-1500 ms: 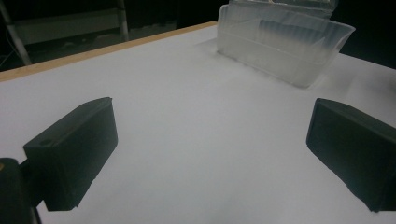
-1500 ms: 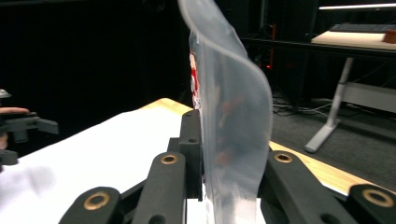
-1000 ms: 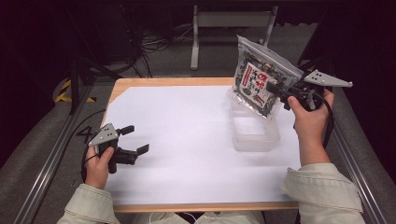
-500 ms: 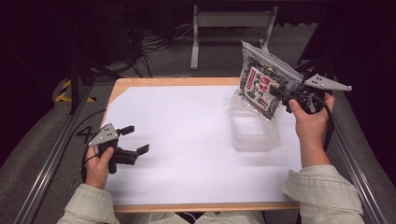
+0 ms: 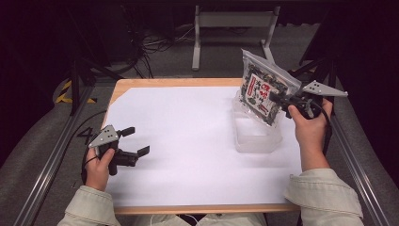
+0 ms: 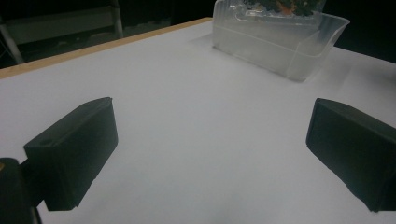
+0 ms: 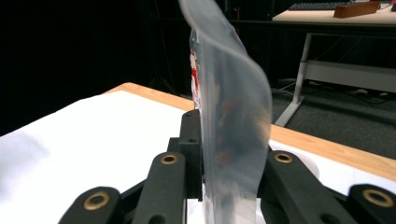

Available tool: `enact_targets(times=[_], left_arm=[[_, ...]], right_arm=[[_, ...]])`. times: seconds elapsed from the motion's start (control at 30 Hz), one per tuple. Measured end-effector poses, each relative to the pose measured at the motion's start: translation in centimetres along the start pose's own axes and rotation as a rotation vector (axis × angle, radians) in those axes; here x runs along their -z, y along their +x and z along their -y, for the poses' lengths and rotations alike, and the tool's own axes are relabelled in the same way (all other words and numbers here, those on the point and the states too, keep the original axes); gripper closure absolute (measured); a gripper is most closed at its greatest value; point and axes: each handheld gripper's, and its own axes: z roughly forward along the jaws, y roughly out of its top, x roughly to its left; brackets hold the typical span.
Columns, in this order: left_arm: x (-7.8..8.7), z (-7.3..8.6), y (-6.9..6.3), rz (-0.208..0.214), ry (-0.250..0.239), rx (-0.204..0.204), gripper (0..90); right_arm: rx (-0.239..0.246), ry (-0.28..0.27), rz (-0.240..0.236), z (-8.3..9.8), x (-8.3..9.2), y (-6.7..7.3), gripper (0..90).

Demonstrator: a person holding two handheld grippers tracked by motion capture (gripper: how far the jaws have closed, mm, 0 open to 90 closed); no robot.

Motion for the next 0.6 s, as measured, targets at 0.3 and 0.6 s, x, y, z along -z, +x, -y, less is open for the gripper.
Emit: enact_targets(times=[0.3,0.6], left_arm=[[0.0,0.1,0.0,-0.002,0.001,0.001,3.1],[-0.1,0.1,0.0,0.001,0.006,-0.002,3.1]], right_arm=[[-0.017,0.021,-0.01,1.5,-0.5,-0.1,76.0],[-0.025,0.034,-0.014,2.5,-0.7,-0.1,75.9]])
